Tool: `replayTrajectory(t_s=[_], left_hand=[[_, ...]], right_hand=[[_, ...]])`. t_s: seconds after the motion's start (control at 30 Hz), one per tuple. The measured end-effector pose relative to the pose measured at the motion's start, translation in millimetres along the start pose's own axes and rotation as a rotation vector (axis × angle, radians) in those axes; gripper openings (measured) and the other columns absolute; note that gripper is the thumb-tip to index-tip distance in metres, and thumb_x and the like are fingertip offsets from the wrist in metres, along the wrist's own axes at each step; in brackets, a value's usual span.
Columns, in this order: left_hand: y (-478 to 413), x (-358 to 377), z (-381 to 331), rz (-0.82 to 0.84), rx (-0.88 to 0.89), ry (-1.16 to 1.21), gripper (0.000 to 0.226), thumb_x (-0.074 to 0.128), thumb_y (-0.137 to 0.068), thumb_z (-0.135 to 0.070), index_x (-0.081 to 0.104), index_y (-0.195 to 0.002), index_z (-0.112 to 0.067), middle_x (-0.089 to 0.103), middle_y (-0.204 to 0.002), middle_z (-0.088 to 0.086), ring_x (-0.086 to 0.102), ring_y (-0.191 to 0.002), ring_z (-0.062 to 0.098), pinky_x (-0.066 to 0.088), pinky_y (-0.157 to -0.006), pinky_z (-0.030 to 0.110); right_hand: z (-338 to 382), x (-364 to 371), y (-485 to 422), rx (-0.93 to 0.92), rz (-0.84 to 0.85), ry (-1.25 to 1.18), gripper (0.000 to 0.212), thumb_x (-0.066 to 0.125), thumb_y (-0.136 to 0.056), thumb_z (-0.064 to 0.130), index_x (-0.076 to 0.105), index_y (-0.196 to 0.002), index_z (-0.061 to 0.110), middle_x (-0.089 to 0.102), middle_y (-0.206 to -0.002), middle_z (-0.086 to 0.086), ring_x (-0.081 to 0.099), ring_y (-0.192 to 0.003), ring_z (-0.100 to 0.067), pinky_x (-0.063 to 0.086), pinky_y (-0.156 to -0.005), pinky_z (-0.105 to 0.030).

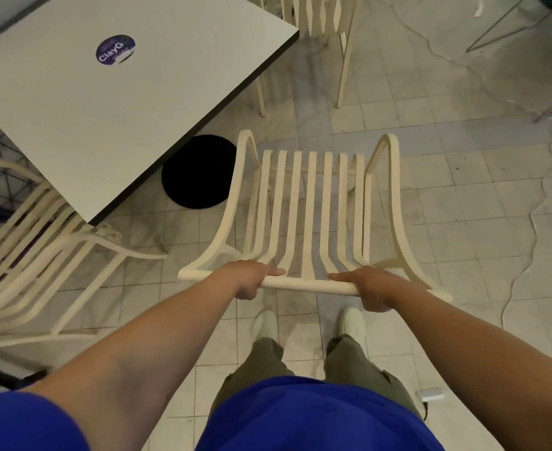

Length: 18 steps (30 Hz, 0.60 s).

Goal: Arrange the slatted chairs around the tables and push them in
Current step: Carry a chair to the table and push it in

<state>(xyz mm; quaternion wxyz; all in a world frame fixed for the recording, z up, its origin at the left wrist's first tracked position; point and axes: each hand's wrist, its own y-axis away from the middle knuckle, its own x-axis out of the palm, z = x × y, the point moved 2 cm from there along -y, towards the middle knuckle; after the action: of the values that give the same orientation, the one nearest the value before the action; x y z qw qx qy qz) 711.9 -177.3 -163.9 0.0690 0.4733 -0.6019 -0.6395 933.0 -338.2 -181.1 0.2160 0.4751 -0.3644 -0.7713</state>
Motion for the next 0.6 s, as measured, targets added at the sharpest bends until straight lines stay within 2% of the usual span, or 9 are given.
replayTrajectory(t_s=[0.17, 0.33, 0.5, 0.6], left_hand=[[2, 8, -22, -0.035, -0.020, 0.058, 0.089, 0.048, -0.092, 0.004, 0.022, -0.151, -0.057, 0.053, -0.111, 0.002, 0.053, -0.079, 0.017, 0.051, -0.074, 0.033], [1, 15, -38, -0.027, -0.045, 0.106, 0.090, 0.050, -0.091, 0.003, 0.020, -0.153, -0.055, 0.047, -0.106, 0.000, 0.056, -0.084, 0.020, 0.048, -0.068, 0.032], [1, 23, -52, -0.033, -0.079, 0.177, 0.092, 0.055, -0.090, 0.003, 0.020, -0.153, -0.053, 0.051, -0.109, 0.002, 0.060, -0.090, 0.024, 0.055, -0.075, 0.036], [1, 27, -59, -0.030, -0.097, 0.210, 0.093, 0.057, -0.090, 0.003, 0.018, -0.154, -0.053, 0.051, -0.112, 0.003, 0.060, -0.093, 0.025, 0.056, -0.077, 0.036]], right_hand=[[-16, -10, 5, -0.002, 0.014, 0.074, 0.091, 0.061, -0.086, -0.001, 0.024, -0.148, 0.055, 0.056, -0.123, 0.001, 0.060, -0.097, -0.018, 0.052, -0.089, -0.033], [-31, -18, 4, 0.002, 0.014, 0.092, 0.090, 0.060, -0.087, -0.001, 0.026, -0.145, 0.059, 0.056, -0.119, 0.004, 0.060, -0.094, -0.016, 0.051, -0.085, -0.030], [-44, -24, 0, -0.022, 0.010, 0.155, 0.088, 0.063, -0.087, 0.002, 0.029, -0.144, 0.058, 0.053, -0.113, 0.008, 0.059, -0.097, -0.016, 0.051, -0.089, -0.031], [-49, -29, -3, -0.043, 0.010, 0.181, 0.087, 0.066, -0.086, 0.002, 0.031, -0.144, 0.057, 0.055, -0.117, 0.006, 0.058, -0.099, -0.016, 0.050, -0.090, -0.031]])
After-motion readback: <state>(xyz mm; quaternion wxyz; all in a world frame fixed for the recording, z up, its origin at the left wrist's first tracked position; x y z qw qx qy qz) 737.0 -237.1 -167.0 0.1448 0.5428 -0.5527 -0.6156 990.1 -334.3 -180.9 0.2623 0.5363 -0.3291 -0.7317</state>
